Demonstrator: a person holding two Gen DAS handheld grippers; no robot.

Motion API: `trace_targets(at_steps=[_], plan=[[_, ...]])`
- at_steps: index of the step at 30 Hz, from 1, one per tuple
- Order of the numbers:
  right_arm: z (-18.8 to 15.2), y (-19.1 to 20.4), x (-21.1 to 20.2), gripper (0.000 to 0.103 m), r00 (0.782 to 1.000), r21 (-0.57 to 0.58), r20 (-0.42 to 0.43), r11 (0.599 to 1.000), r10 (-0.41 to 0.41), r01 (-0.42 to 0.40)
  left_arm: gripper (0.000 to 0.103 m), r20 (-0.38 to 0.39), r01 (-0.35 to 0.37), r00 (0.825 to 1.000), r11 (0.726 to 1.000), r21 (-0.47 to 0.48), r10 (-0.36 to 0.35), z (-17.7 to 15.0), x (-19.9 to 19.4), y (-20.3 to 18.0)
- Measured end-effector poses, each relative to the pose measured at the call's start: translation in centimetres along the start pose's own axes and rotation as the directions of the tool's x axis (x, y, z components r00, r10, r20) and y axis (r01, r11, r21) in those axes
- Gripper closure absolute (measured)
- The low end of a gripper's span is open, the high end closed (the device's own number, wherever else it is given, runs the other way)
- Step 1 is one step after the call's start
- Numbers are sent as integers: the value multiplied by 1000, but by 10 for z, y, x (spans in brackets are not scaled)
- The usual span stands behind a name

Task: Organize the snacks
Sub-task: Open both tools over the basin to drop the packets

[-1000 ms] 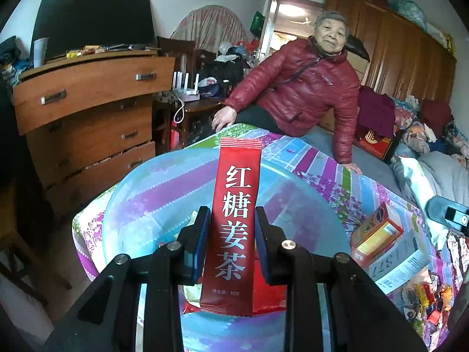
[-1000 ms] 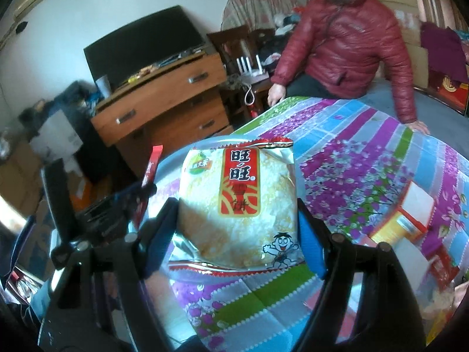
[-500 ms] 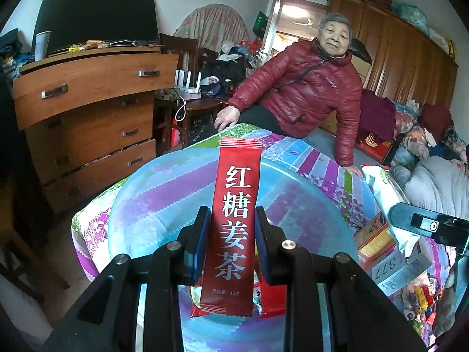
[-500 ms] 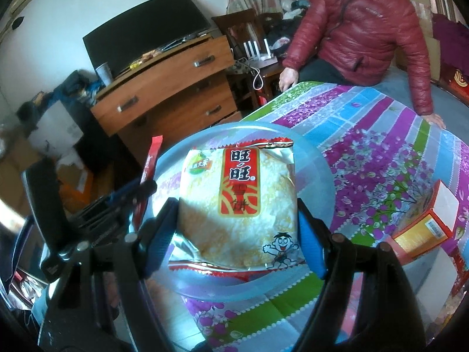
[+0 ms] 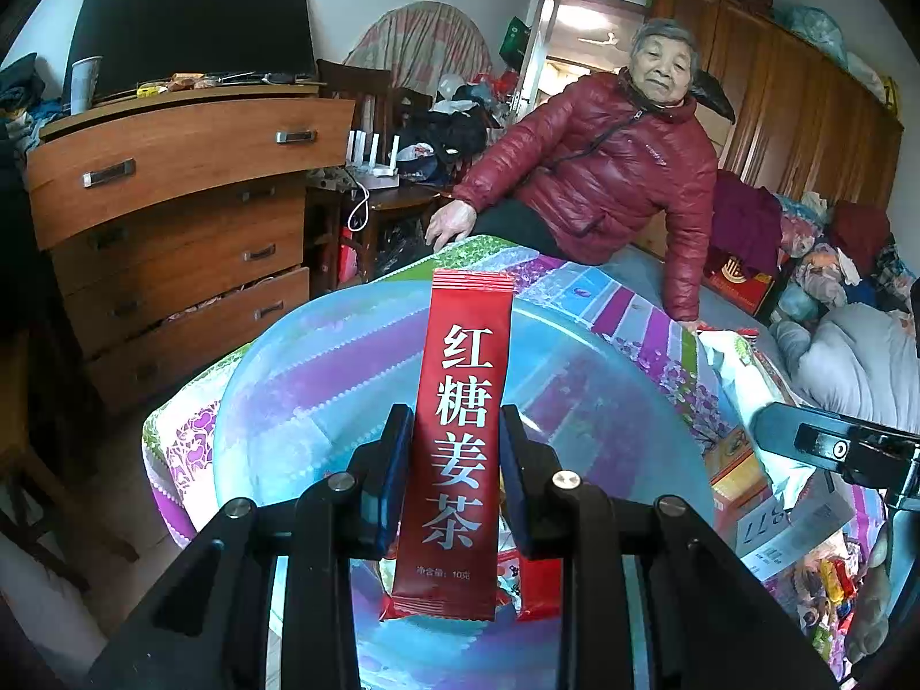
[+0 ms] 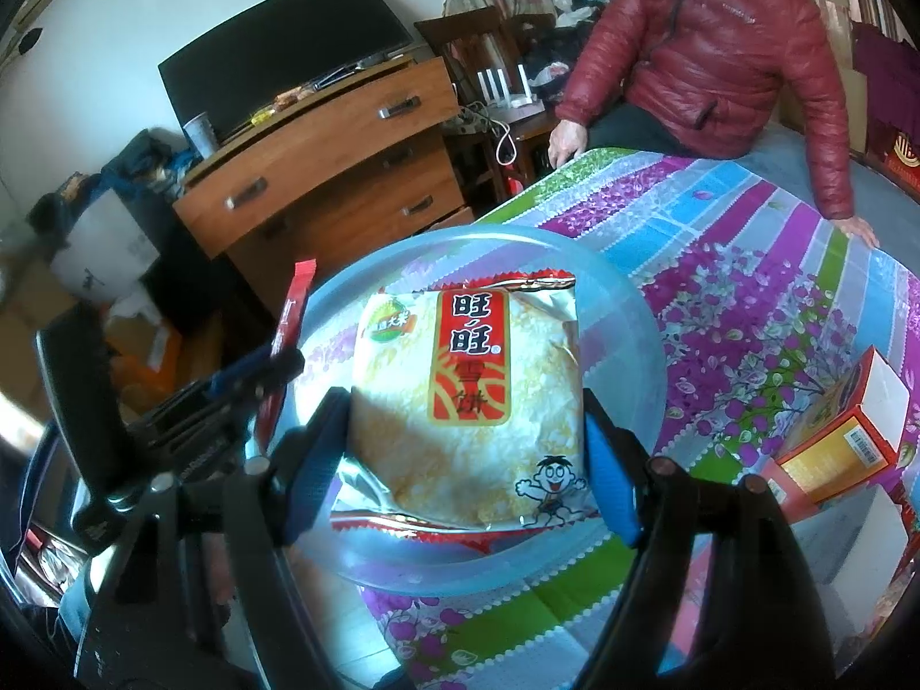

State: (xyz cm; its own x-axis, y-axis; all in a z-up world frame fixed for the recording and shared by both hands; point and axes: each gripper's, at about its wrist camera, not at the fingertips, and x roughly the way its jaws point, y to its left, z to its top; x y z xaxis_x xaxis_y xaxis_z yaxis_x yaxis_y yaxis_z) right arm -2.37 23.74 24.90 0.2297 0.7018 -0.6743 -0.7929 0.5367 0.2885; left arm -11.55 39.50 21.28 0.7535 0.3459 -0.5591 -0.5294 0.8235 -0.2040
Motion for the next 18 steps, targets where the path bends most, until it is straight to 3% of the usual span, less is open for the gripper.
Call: trace_targets(at_steps=[18], plan=[[0,6,12,25,999,-12,-34,1000,18,-19,72,-25,0,1000,1000,-9,-1,-5,5,3]])
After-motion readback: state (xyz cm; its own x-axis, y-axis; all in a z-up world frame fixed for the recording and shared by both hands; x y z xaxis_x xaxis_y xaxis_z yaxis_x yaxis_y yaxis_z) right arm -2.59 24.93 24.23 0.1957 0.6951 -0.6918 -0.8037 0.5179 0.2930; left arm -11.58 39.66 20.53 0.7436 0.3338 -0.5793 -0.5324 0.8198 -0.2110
